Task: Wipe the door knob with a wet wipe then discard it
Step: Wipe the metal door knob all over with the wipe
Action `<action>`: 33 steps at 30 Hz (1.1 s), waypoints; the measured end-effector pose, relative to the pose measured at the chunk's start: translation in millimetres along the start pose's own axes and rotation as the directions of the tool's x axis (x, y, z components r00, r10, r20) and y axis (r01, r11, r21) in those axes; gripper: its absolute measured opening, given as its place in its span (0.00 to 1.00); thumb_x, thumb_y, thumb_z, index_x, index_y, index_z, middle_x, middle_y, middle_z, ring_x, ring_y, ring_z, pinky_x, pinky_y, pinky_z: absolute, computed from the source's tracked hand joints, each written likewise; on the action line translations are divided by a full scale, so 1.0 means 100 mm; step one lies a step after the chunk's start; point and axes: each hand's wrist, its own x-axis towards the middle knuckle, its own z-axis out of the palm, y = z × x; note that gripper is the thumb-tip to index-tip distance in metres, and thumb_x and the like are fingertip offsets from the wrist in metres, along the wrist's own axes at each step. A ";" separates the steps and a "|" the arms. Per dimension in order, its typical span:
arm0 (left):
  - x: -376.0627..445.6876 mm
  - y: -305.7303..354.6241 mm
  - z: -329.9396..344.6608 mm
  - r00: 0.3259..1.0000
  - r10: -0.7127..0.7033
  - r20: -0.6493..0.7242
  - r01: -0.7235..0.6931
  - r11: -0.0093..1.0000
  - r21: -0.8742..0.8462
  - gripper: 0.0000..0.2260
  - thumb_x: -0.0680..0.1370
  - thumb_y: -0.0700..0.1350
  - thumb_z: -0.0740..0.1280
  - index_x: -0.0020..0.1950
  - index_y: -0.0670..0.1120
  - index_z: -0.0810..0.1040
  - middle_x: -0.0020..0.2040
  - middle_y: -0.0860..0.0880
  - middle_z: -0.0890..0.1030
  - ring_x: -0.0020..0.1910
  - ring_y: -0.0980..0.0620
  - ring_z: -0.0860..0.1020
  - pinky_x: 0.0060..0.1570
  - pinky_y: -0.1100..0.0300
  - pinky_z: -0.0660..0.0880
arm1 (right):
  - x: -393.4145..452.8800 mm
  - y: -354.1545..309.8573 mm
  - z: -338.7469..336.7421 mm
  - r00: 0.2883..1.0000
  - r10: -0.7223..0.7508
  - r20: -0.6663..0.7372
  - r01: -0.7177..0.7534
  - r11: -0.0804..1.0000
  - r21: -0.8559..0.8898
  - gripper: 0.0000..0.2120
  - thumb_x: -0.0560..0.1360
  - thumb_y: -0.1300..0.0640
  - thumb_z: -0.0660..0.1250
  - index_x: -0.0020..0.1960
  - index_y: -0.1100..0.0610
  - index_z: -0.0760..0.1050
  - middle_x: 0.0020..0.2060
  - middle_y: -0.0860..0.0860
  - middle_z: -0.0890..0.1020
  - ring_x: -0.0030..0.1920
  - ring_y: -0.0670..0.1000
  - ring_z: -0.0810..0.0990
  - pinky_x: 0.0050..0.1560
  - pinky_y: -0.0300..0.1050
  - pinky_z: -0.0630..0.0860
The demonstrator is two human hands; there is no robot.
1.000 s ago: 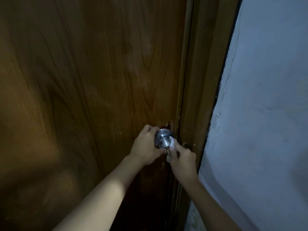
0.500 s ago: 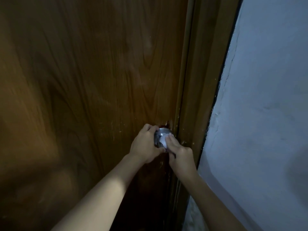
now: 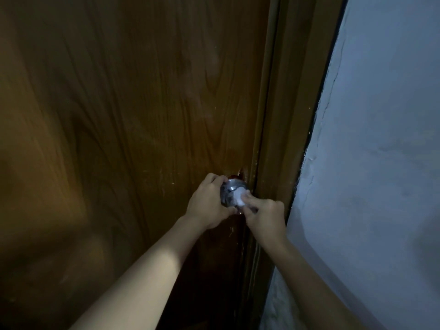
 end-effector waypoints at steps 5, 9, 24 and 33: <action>0.00 0.00 0.01 1.000 -0.006 0.001 0.006 1.000 0.000 0.34 0.67 0.48 0.75 0.69 0.46 0.65 0.64 0.49 0.68 0.63 0.49 0.70 0.60 0.57 0.71 | 0.03 0.10 0.03 0.972 0.193 0.133 -0.212 0.966 0.147 0.22 0.72 0.61 0.68 0.65 0.59 0.70 0.57 0.59 0.80 0.53 0.53 0.80 0.55 0.35 0.75; 0.00 0.01 0.01 1.000 -0.018 0.005 0.018 1.000 -0.001 0.34 0.66 0.48 0.75 0.69 0.46 0.65 0.64 0.50 0.68 0.63 0.49 0.70 0.61 0.57 0.70 | 0.05 0.06 -0.04 0.993 0.090 0.072 -0.091 0.996 0.019 0.16 0.70 0.63 0.70 0.57 0.61 0.77 0.45 0.59 0.84 0.39 0.52 0.82 0.38 0.33 0.78; 0.02 -0.01 0.00 1.000 -0.006 0.003 0.006 1.000 0.001 0.34 0.65 0.50 0.76 0.67 0.48 0.67 0.62 0.51 0.69 0.61 0.50 0.71 0.60 0.56 0.72 | 0.14 0.12 -0.11 0.981 0.033 0.193 -0.038 0.999 0.024 0.20 0.71 0.61 0.70 0.62 0.59 0.74 0.56 0.58 0.81 0.53 0.54 0.80 0.55 0.41 0.76; 0.01 -0.01 0.01 1.000 -0.005 -0.001 0.005 1.000 -0.015 0.34 0.65 0.49 0.75 0.68 0.47 0.66 0.63 0.50 0.69 0.61 0.51 0.71 0.58 0.57 0.73 | 0.11 0.03 -0.03 0.960 -0.235 0.152 0.246 0.968 -0.059 0.14 0.68 0.70 0.68 0.53 0.62 0.78 0.48 0.57 0.84 0.50 0.53 0.82 0.54 0.32 0.72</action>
